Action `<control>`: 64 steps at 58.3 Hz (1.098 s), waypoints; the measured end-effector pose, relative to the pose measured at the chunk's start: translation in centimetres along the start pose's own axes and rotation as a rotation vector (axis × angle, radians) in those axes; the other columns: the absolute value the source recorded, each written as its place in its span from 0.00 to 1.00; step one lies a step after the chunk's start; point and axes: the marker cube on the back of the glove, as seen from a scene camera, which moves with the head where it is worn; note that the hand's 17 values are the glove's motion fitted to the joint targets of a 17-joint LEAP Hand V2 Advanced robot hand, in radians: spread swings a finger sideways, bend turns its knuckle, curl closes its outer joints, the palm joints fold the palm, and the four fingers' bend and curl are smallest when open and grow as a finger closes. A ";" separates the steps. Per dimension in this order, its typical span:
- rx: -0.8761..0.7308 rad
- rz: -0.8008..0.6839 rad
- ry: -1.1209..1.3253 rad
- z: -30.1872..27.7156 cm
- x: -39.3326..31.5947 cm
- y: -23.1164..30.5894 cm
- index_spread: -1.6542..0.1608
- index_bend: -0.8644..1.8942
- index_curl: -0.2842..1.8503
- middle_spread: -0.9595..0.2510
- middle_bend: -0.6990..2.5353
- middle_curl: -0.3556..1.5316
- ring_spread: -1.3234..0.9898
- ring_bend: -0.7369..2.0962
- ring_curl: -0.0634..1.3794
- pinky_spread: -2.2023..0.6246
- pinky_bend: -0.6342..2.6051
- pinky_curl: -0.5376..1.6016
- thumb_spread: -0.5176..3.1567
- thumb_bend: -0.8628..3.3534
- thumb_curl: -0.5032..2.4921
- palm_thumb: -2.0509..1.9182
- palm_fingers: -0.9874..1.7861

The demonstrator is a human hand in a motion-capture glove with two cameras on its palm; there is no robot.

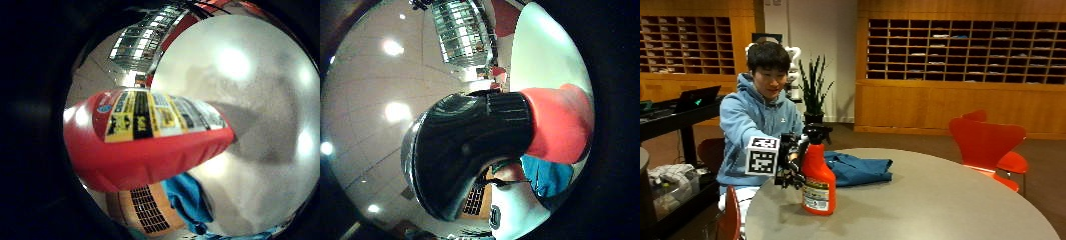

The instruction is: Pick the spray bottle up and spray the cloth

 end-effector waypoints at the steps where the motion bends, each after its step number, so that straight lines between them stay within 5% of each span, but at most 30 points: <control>1: -0.004 0.004 -0.003 0.0 -0.1 0.0 0.80 0.36 0.22 0.88 0.31 0.38 0.64 0.41 0.24 0.87 0.34 0.41 0.40 0.20 0.29 0.68 0.39; 30: 0.010 -0.031 0.068 0.5 -2.8 -0.7 0.78 0.42 0.29 0.67 0.35 0.40 0.54 0.41 0.26 0.83 0.24 0.37 0.39 0.20 0.31 0.71 0.69; 64: -0.062 -0.145 0.203 0.9 -3.4 -2.8 0.79 0.44 0.37 0.66 0.38 0.45 0.49 0.44 0.34 0.73 0.28 0.40 0.25 0.19 0.39 0.74 0.86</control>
